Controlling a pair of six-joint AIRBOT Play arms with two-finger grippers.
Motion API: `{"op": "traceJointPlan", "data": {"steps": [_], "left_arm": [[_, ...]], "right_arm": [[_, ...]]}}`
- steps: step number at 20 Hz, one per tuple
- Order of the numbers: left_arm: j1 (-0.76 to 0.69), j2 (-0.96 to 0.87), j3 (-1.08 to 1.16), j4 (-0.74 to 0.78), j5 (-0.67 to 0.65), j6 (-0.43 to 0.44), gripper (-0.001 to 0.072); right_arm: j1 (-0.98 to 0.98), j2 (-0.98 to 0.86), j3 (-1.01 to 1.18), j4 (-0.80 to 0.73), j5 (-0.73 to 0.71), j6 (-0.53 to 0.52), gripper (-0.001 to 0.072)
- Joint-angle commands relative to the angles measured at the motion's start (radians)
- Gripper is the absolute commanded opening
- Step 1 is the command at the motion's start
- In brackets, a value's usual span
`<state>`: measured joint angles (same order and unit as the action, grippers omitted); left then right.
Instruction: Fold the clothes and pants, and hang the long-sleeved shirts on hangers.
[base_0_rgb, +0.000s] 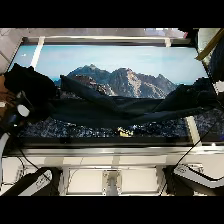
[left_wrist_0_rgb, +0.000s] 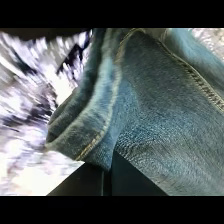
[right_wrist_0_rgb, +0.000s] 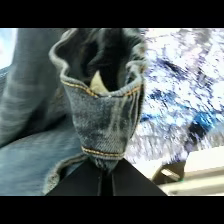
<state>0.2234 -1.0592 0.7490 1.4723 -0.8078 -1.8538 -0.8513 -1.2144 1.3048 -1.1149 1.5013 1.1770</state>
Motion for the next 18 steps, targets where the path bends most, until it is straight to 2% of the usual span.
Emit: {"op": "traceJointPlan", "data": {"steps": [1,5,9,10,12,17,18], "left_arm": [[0.003,0.090,0.127,0.211,-0.312,0.061,0.0014],[-0.026,0.103,0.105,0.142,-0.344,0.063,0.0015],[-0.063,0.103,-0.017,0.143,-0.364,0.058,0.0015],[-0.060,0.105,-0.058,0.148,-0.364,0.058,0.0015],[-0.060,0.104,-0.110,0.171,-0.364,0.058,0.0015],[-0.060,0.105,-0.085,0.190,-0.356,0.058,0.0019],[-0.060,0.105,-0.069,0.195,-0.356,0.059,0.0107]], "right_arm": [[-0.094,0.050,-0.019,-0.015,0.065,-0.039,0.0051],[-0.178,0.096,-0.283,-0.030,0.055,-0.097,0.0051],[-0.209,0.103,-0.604,-0.172,-0.105,-0.103,0.0052],[-0.215,0.101,-0.641,-0.219,-0.141,-0.078,0.0051],[-0.221,0.101,-0.651,-0.274,-0.169,-0.020,0.0052],[-0.221,0.111,-0.522,-0.276,-0.154,0.035,0.0052],[-0.221,0.114,-0.478,-0.278,-0.134,0.035,0.0073]]}}
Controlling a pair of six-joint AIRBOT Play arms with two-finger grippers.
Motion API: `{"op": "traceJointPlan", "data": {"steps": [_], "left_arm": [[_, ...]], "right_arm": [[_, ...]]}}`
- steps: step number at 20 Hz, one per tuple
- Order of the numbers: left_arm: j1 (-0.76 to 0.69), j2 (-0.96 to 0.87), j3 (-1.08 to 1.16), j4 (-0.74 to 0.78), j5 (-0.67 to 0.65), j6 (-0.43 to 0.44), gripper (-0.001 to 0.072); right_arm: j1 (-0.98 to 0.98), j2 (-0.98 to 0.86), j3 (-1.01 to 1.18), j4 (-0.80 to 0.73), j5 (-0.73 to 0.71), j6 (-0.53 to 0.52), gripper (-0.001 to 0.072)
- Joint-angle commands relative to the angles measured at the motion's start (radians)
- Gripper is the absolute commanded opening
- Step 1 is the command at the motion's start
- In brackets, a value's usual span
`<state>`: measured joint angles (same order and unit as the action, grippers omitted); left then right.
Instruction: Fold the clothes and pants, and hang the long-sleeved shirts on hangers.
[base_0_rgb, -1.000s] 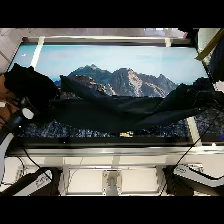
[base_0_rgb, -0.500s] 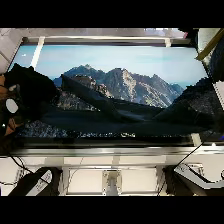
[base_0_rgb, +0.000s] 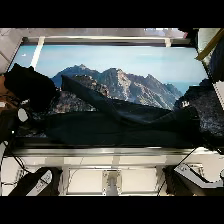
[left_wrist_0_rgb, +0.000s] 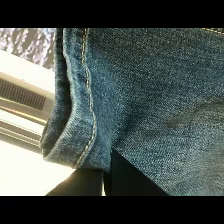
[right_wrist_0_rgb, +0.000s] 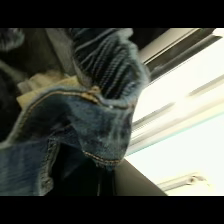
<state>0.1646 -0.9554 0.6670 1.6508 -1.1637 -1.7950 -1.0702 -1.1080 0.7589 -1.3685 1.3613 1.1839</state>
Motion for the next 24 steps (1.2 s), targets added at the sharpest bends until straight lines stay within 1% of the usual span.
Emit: {"op": "traceJointPlan", "data": {"steps": [1,2,3,5,6,7,8,9,10,11,14,15,17,19,21,24], "left_arm": [[-0.001,0.001,0.040,0.034,0.000,0.000,0.0353],[-0.001,0.002,0.086,0.059,0.000,0.000,0.0637],[-0.001,0.003,0.149,0.082,0.000,0.000,0.0668],[-0.001,0.003,0.289,0.068,0.055,-0.011,0.0668],[-0.002,0.002,0.354,0.006,0.135,-0.015,0.0669],[-0.004,-0.006,0.398,-0.085,0.225,-0.013,0.0669],[-0.016,-0.025,0.429,-0.155,0.282,0.014,0.0668],[-0.041,-0.066,0.458,-0.185,0.291,0.039,0.0669],[-0.073,-0.114,0.481,-0.184,0.281,0.064,0.0668],[-0.108,-0.167,0.502,-0.180,0.278,0.077,0.0668],[-0.200,-0.348,0.591,-0.173,0.275,0.067,0.0668],[-0.216,-0.413,0.632,-0.164,0.259,0.047,0.0668],[-0.229,-0.537,0.721,-0.159,0.199,0.045,0.0668],[-0.231,-0.643,0.805,-0.159,0.161,0.044,0.0667],[-0.231,-0.725,0.880,-0.159,0.170,0.009,0.0658],[-0.231,-0.830,0.988,-0.160,0.178,0.003,0.0653]], "right_arm": [[-0.002,0.011,0.117,-0.029,0.022,0.028,0.0194],[-0.002,0.015,0.180,-0.031,0.040,0.029,0.0379],[-0.002,0.019,0.246,-0.031,0.045,0.036,0.0415],[-0.002,0.026,0.379,0.008,0.042,0.071,0.0415],[-0.002,0.031,0.431,0.072,0.029,0.074,0.0415],[-0.001,0.036,0.460,0.169,0.011,0.074,0.0415],[0.000,0.039,0.470,0.299,0.005,0.071,0.0416],[0.013,0.037,0.467,0.434,0.010,0.047,0.0416],[0.050,0.035,0.462,0.510,0.014,0.017,0.0415],[0.102,0.035,0.460,0.531,0.015,0.011,0.0415],[0.323,0.019,0.459,0.461,0.000,0.003,0.0415],[0.391,0.010,0.459,0.423,-0.020,0.004,0.0415],[0.500,-0.010,0.459,0.396,-0.049,0.005,0.0415],[0.583,-0.026,0.459,0.395,-0.053,0.005,0.0415],[0.639,-0.031,0.459,0.393,-0.053,0.005,0.0415],[0.692,-0.031,0.459,0.393,-0.053,0.005,0.0415]]}}
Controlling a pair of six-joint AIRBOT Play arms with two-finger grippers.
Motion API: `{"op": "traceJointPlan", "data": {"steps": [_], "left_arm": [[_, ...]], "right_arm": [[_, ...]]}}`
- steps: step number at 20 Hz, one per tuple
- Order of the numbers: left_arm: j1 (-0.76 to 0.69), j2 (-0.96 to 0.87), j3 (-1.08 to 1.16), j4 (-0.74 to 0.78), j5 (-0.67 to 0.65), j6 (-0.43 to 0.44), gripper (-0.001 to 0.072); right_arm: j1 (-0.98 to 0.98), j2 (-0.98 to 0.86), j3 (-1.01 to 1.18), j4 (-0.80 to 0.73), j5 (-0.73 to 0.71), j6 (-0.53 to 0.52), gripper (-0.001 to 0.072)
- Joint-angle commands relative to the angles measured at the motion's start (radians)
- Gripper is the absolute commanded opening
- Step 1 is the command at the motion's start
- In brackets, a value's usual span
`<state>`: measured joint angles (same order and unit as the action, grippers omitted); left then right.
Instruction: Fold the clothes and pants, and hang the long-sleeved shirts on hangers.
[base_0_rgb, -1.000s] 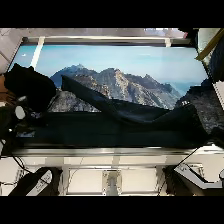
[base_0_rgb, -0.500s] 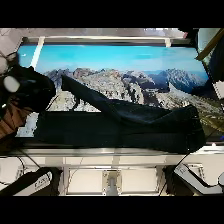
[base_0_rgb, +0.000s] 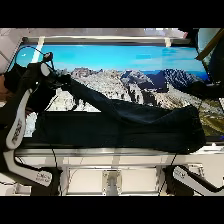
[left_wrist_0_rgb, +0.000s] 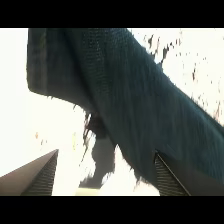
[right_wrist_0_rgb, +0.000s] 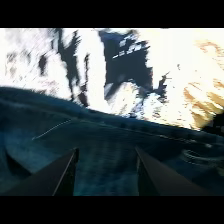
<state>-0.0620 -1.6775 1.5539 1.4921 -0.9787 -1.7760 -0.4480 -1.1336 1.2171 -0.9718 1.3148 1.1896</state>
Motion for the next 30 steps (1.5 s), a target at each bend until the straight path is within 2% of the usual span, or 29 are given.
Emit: {"op": "traceJointPlan", "data": {"steps": [1,5,9,14,17,18,19,20,23,26,28,30], "left_arm": [[-0.005,-0.136,0.127,-0.001,-0.006,-0.017,0.0653],[0.008,-0.226,0.188,0.034,0.002,-0.040,0.0652],[0.035,-0.274,0.233,0.033,0.085,-0.084,0.0650],[0.048,-0.323,0.241,0.007,0.109,-0.083,0.0640],[0.043,-0.325,0.245,-0.043,0.188,-0.082,0.0541],[0.040,-0.325,0.249,-0.042,0.202,-0.081,0.0355],[0.039,-0.325,0.253,-0.042,0.206,-0.072,0.0124],[0.039,-0.325,0.255,-0.042,0.205,-0.047,0.0014],[0.040,-0.299,0.258,-0.037,0.196,-0.041,0.0014],[0.040,-0.181,0.262,0.055,0.193,-0.041,0.0014],[0.034,-0.066,0.261,0.154,0.130,-0.008,0.0014],[0.026,0.042,0.229,0.227,0.010,0.031,0.0014]], "right_arm": [[0.077,-0.005,0.001,-0.004,-0.007,-0.002,0.0415],[0.082,-0.005,0.001,-0.006,-0.006,-0.002,0.0415],[0.082,-0.005,0.001,-0.032,-0.006,-0.002,0.0414],[0.082,-0.005,0.001,-0.037,-0.007,-0.001,0.0414],[0.082,-0.005,0.001,-0.037,-0.007,-0.001,0.0414],[0.082,-0.005,0.001,-0.037,-0.007,-0.001,0.0414],[0.082,-0.005,0.001,-0.038,-0.007,-0.001,0.0414],[0.082,-0.005,0.001,-0.038,-0.006,-0.001,0.0414],[0.082,-0.005,0.001,-0.039,-0.005,-0.001,0.0413],[0.080,0.001,0.002,-0.067,0.026,0.000,0.0334],[0.080,0.015,0.003,-0.104,0.096,0.000,0.0334],[0.080,0.038,0.003,-0.145,0.144,-0.001,0.0334]]}}
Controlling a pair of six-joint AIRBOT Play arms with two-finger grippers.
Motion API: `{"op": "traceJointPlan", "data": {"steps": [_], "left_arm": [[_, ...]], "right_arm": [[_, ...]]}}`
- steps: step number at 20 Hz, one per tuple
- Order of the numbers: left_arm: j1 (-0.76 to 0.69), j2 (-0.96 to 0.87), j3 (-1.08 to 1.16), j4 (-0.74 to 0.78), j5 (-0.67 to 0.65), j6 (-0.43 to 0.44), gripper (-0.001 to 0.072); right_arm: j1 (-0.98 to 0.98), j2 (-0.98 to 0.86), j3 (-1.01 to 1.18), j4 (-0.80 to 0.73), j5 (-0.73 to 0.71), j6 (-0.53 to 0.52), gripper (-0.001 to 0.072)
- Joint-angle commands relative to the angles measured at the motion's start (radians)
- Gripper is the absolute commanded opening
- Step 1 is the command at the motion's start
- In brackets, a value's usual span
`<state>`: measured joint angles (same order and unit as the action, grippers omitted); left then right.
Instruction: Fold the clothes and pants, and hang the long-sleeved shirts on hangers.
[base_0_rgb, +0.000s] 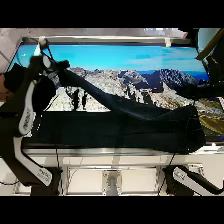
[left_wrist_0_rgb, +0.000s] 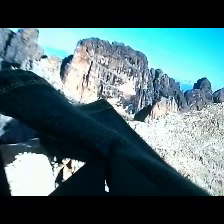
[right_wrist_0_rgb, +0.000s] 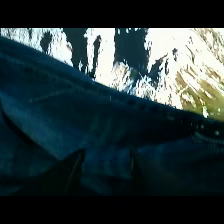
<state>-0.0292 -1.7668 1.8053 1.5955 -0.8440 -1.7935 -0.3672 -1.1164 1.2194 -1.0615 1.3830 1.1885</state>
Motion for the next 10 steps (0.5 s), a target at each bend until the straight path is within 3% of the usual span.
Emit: {"op": "traceJointPlan", "data": {"steps": [1,5,7,9,10], "left_arm": [[-0.009,0.187,-0.071,0.145,-0.175,0.076,0.0014],[-0.006,0.489,-0.632,0.180,-0.160,0.068,0.0014],[-0.005,0.628,-0.978,0.240,-0.039,0.005,0.0014],[0.008,0.702,-1.174,0.282,0.046,-0.084,0.0034],[0.019,0.720,-1.201,0.281,0.045,-0.114,0.0194]], "right_arm": [[0.000,0.035,0.000,-0.082,0.083,0.000,0.0334],[0.000,0.072,-0.001,-0.130,0.087,0.000,0.0334],[0.000,0.071,-0.002,-0.130,0.092,0.000,0.0334],[0.000,0.069,-0.002,-0.127,0.090,0.002,0.0334],[0.000,0.069,-0.002,-0.125,0.090,0.005,0.0334]]}}
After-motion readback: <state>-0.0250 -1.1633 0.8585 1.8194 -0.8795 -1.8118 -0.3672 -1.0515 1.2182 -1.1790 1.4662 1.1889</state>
